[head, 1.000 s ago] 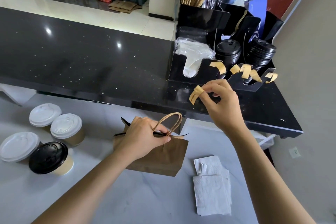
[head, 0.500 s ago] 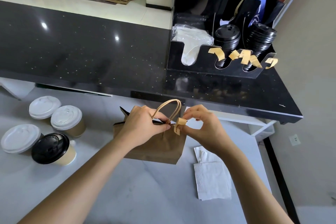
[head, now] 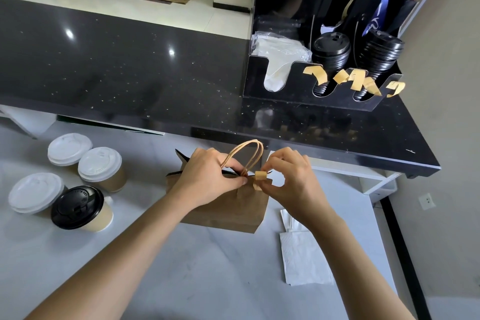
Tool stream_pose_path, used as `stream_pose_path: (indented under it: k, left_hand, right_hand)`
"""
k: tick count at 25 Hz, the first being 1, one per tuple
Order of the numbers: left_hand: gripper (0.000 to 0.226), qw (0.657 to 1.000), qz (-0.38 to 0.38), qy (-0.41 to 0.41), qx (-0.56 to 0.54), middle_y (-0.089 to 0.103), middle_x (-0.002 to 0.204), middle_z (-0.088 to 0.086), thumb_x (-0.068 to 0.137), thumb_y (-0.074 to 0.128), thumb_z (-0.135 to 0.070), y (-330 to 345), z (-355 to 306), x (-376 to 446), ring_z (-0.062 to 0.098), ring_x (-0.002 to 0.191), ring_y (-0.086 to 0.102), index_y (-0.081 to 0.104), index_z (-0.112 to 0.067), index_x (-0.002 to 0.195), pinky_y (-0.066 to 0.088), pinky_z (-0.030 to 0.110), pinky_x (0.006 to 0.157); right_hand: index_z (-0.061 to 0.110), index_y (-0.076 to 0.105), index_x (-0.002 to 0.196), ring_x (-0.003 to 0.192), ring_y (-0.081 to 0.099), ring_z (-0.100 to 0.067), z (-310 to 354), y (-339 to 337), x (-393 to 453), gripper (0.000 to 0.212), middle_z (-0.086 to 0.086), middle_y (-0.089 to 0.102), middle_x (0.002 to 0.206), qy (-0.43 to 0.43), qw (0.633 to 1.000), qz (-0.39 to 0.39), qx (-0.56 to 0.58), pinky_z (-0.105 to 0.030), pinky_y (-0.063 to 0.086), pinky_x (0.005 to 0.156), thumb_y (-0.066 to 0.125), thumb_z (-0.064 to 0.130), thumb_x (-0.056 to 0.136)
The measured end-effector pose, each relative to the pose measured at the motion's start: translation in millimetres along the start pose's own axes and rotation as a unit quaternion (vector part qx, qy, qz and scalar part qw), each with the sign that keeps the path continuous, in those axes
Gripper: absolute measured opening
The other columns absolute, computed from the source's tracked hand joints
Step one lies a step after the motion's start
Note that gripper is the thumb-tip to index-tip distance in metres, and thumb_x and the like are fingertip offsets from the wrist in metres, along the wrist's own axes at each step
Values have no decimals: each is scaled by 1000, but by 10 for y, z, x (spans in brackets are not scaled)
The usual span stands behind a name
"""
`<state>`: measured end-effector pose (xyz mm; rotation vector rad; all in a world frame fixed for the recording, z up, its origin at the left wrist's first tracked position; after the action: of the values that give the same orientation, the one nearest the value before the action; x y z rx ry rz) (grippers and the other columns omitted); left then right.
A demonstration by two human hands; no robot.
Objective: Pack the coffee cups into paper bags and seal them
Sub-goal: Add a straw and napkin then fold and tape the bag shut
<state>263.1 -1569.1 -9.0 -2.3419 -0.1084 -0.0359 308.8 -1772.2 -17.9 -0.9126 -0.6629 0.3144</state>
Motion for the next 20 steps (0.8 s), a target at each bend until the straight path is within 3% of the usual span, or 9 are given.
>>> stream_pose_path:
  k: [5, 8, 12, 16, 20]
  left_hand:
    - [35, 999, -34, 5, 28, 58, 74, -24, 65, 81, -66, 23, -80, -45, 9, 91, 42, 82, -38, 86, 44, 37, 84]
    - [38, 993, -77, 39, 78, 45, 69, -28, 63, 83, -68, 75, -166, -59, 3, 82, 28, 80, -34, 79, 38, 34, 80]
    - [36, 987, -110, 60, 96, 50, 70, -25, 63, 85, -65, 129, -174, -82, 9, 86, 41, 78, -32, 75, 36, 33, 78]
    - [33, 988, -116, 50, 88, 48, 75, -25, 63, 86, -62, 146, -149, -77, 9, 91, 39, 78, -33, 76, 35, 30, 77]
    - [33, 991, -102, 44, 79, 49, 80, -21, 63, 88, -60, 160, -118, -80, 12, 95, 39, 78, -32, 78, 43, 34, 78]
  right_hand:
    - [21, 69, 90, 83, 53, -21, -18, 17, -10, 23, 4, 58, 98, -37, 998, -27, -51, -38, 38, 71, 78, 41, 83]
    - [20, 69, 92, 83, 53, -21, -34, 24, -27, 26, 2, 59, 99, -33, 997, -33, -61, -35, 35, 71, 88, 33, 78]
    - [21, 69, 92, 82, 51, -18, -28, 10, -43, 21, 4, 59, 97, -25, 998, -27, -49, -31, 34, 72, 85, 29, 82]
    - [24, 74, 95, 86, 54, -16, -51, -5, -52, 7, 5, 60, 99, -18, 999, -30, -38, -31, 34, 74, 74, 30, 91]
    - [27, 77, 101, 92, 58, -16, -70, 32, -103, 11, 6, 63, 100, 17, 999, -28, -8, -37, 40, 76, 77, 24, 91]
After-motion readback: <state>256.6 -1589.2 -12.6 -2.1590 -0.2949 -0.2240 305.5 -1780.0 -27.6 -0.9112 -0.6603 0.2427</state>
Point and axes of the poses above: each hand's wrist, its own x-axis towards the middle knuckle, its own y-axis out of the palm, z = x × y, the point moved 2 cm from there along x, towards the middle knuckle
